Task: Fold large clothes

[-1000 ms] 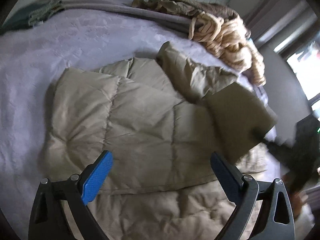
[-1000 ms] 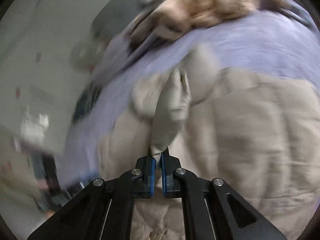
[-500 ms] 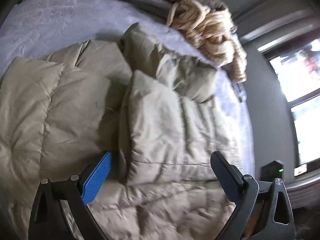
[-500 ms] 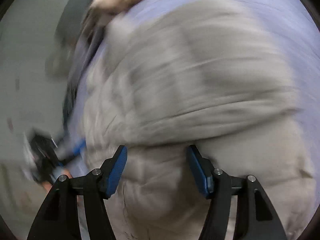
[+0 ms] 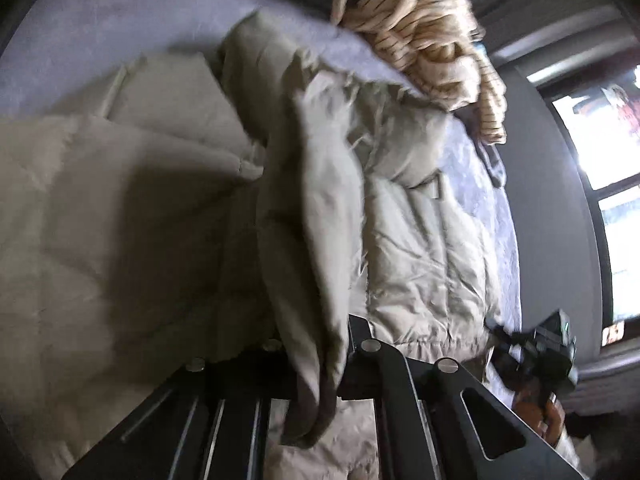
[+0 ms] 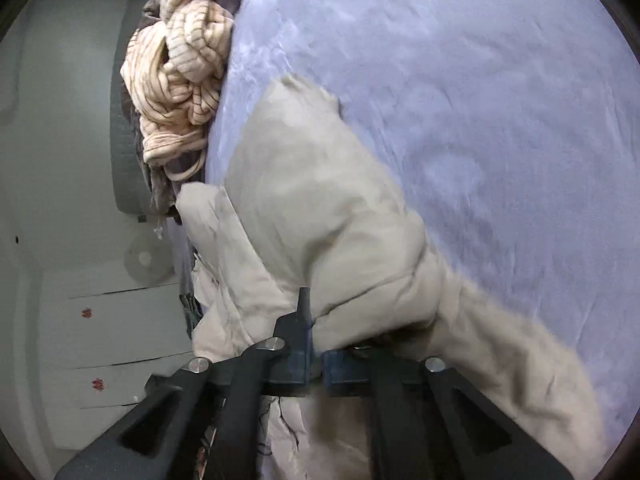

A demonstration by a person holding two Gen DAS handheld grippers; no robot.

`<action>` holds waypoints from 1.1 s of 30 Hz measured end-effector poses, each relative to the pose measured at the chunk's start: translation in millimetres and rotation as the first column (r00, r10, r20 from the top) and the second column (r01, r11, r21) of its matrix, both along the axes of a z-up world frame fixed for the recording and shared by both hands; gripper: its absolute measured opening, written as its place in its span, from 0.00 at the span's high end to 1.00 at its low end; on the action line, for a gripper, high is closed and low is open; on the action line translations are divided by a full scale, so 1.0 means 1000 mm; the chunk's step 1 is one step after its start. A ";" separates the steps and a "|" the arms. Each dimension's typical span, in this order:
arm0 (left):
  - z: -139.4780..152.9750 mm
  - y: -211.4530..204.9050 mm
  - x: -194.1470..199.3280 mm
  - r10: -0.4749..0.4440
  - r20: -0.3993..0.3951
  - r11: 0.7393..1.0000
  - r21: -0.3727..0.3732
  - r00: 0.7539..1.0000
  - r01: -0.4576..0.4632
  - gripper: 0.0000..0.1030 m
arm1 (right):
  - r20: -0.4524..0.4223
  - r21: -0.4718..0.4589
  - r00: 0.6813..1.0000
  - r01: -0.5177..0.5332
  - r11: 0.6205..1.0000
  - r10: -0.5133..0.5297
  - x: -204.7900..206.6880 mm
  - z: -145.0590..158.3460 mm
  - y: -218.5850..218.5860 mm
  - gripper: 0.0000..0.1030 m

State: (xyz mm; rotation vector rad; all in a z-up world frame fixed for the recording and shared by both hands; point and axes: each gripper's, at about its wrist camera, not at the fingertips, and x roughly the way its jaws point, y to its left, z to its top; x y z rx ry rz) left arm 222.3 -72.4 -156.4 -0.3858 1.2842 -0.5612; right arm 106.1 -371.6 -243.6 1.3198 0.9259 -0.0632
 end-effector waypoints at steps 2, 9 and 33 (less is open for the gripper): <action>0.002 0.006 -0.012 -0.016 0.020 0.999 0.032 1.000 0.016 0.90 | 0.020 -0.089 0.998 -0.050 0.995 0.052 0.003 0.017 -0.005 0.96; -0.021 0.014 -0.019 -0.017 -0.006 0.995 0.098 1.000 0.017 0.90 | -0.080 -0.147 0.990 -0.126 0.981 0.115 0.007 -0.006 -0.004 0.96; 0.026 0.051 -0.005 0.057 0.084 0.993 0.097 0.995 -0.065 0.60 | 0.000 -0.105 0.998 -0.065 0.992 0.065 -0.013 0.013 -0.064 0.28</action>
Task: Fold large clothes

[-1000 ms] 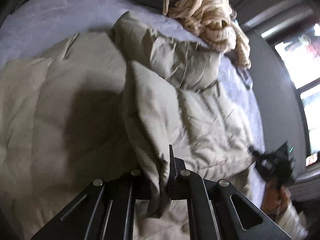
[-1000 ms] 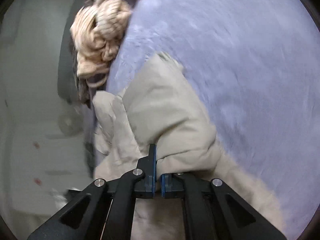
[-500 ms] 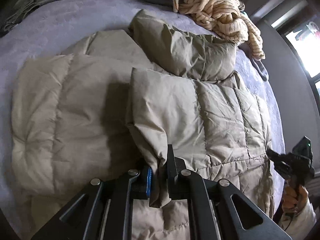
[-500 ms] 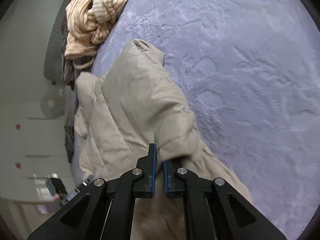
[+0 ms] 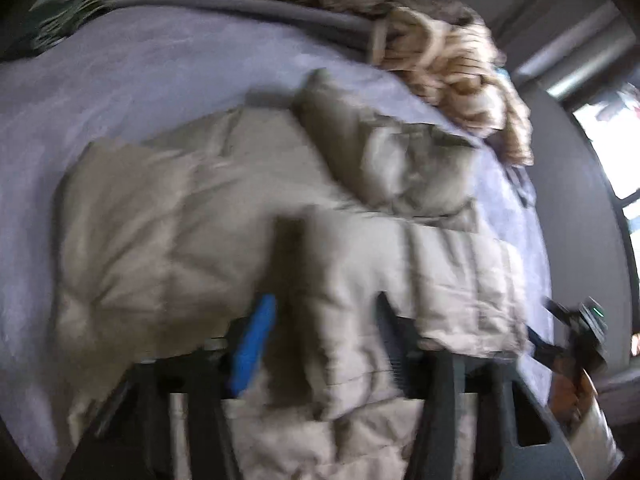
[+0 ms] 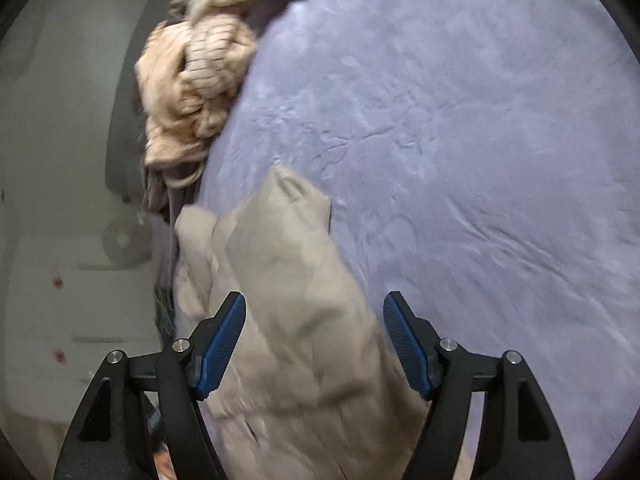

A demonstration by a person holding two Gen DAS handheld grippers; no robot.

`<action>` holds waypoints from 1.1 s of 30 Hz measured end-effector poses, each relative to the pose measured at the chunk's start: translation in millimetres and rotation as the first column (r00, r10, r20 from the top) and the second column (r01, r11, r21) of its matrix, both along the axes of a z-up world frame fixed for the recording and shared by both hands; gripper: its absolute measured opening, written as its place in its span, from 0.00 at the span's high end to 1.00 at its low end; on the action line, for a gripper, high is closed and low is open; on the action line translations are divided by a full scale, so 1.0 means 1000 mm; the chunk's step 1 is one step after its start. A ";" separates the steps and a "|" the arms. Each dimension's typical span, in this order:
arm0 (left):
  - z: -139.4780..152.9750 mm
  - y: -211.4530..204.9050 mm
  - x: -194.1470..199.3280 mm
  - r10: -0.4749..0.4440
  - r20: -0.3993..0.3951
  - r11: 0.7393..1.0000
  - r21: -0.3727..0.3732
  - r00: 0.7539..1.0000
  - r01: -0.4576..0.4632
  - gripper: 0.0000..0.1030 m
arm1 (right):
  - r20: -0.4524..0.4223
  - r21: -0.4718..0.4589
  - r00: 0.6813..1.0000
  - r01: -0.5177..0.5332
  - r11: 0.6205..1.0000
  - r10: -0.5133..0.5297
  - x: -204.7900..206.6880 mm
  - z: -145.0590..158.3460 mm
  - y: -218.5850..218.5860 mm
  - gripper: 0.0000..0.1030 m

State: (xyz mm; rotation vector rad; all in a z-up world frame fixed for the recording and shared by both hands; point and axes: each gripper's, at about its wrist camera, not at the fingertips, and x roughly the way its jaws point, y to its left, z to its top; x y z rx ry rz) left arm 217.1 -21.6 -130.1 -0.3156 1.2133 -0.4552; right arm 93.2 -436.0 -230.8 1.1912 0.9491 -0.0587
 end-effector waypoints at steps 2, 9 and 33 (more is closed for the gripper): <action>0.008 -0.019 -0.002 -0.055 0.035 0.998 -0.008 0.998 0.056 0.62 | 0.009 0.045 1.000 -0.004 0.999 0.004 0.019 -0.012 0.003 0.33; -0.046 -0.056 0.018 -0.114 0.037 0.966 0.239 0.993 0.102 0.85 | -0.055 -0.170 0.989 -0.148 0.974 0.141 0.061 -0.011 0.033 0.85; -0.042 -0.029 -0.008 -0.038 0.032 0.941 0.338 0.999 0.025 0.84 | -0.156 -0.355 0.970 -0.231 0.906 0.187 -0.009 0.004 0.068 0.94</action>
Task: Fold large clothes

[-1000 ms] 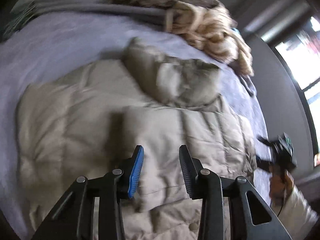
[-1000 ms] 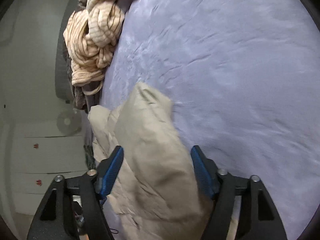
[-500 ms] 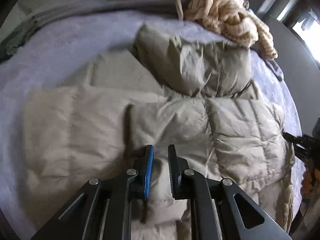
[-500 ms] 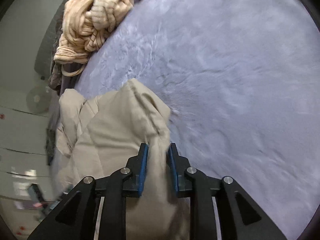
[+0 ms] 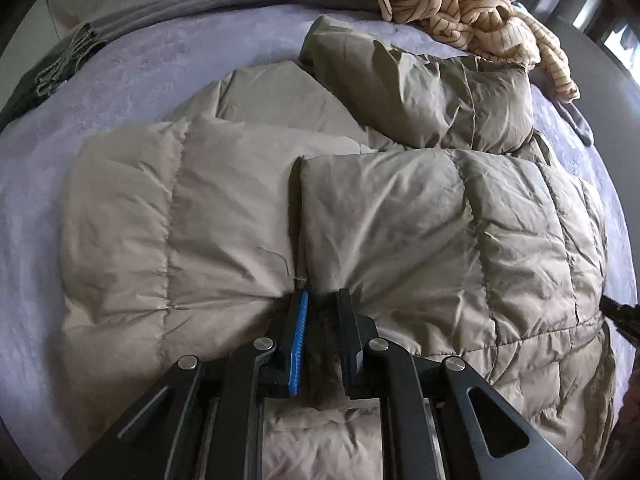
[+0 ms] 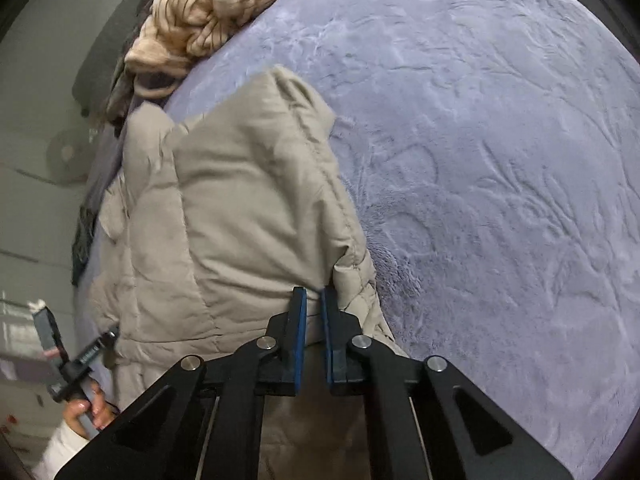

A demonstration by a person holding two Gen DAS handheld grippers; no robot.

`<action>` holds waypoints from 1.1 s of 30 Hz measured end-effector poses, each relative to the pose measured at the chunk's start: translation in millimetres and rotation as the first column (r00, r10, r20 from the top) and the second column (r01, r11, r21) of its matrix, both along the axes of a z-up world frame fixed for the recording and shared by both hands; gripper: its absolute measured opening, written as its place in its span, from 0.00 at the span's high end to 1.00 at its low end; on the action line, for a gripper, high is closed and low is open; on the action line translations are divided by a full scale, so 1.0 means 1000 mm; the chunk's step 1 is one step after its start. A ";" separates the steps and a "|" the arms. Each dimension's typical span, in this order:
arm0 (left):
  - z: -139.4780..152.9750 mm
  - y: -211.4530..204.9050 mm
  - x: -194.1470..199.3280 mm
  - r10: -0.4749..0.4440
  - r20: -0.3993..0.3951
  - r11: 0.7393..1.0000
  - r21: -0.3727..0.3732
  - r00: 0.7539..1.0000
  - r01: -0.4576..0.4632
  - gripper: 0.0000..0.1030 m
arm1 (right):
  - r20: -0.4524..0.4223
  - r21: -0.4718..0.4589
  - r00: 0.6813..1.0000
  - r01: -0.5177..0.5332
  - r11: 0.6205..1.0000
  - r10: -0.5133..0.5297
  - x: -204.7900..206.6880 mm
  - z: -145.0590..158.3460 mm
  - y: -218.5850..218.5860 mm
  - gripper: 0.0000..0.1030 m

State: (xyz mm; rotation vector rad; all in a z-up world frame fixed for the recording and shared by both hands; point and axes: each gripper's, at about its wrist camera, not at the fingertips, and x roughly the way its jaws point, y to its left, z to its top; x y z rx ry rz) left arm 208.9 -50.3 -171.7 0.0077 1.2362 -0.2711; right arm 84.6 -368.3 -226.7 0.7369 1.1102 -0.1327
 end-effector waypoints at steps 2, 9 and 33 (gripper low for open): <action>0.009 0.003 -0.004 0.004 0.003 1.000 0.017 1.000 -0.004 0.84 | 0.005 -0.022 1.000 -0.006 1.000 0.006 -0.008 0.012 0.000 0.92; 0.044 0.017 -0.035 0.023 0.010 0.999 0.041 1.000 -0.024 0.84 | -0.020 -0.013 1.000 0.001 1.000 -0.002 -0.035 0.036 0.011 0.88; 0.097 0.066 -0.126 0.007 -0.045 0.998 0.069 0.999 -0.004 0.01 | -0.014 -0.039 0.994 -0.112 0.993 0.111 -0.072 0.093 0.109 0.11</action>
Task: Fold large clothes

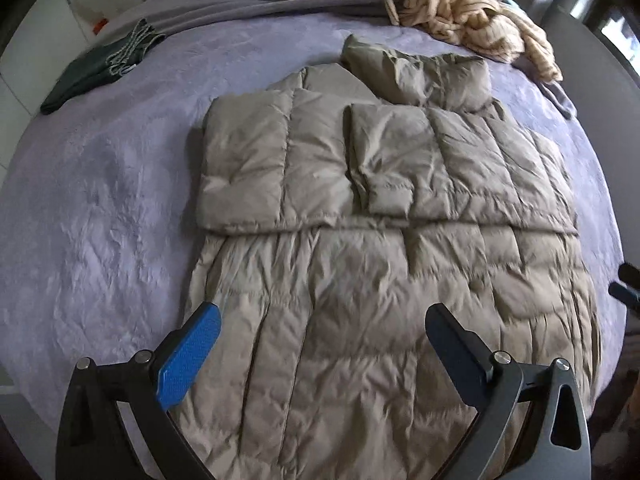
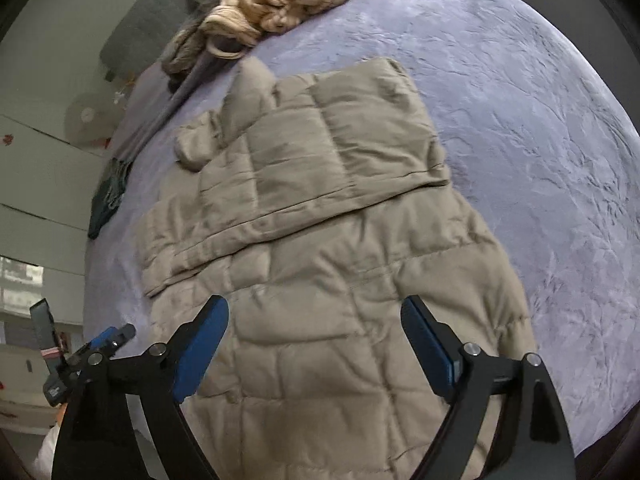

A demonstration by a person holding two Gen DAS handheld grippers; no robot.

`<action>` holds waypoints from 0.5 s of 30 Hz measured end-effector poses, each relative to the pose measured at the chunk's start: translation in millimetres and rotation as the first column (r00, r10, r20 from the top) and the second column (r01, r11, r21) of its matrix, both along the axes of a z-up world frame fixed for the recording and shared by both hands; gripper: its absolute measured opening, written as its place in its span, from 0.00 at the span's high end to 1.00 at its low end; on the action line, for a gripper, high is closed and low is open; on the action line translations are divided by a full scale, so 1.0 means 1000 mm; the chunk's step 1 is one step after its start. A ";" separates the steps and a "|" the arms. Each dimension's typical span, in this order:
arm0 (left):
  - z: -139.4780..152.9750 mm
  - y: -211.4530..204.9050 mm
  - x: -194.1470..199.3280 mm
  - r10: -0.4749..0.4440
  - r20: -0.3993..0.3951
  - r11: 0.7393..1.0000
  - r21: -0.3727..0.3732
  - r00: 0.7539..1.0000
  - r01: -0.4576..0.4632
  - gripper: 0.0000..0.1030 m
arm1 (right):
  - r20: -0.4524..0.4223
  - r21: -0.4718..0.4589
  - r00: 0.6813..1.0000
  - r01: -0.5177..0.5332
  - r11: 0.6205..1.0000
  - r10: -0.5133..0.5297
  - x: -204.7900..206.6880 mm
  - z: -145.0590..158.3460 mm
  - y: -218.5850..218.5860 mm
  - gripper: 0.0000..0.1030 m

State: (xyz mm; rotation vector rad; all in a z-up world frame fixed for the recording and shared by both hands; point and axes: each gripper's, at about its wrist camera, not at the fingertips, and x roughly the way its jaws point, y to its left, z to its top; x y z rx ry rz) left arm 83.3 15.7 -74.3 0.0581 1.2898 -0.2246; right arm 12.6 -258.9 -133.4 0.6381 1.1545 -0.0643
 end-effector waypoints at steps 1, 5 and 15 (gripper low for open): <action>0.001 0.003 -0.004 -0.007 -0.004 1.000 -0.005 1.000 0.007 0.00 | 0.002 0.010 1.000 0.000 1.000 0.000 -0.002 0.001 0.004 0.11; -0.004 0.012 -0.016 -0.032 -0.029 0.999 -0.019 0.999 0.032 0.00 | -0.009 0.054 1.000 0.015 0.998 -0.014 -0.014 -0.002 0.018 0.11; -0.017 0.026 -0.044 -0.077 -0.078 0.996 -0.051 0.994 0.073 0.00 | -0.095 0.087 0.992 0.090 0.992 -0.081 -0.061 -0.017 0.051 0.10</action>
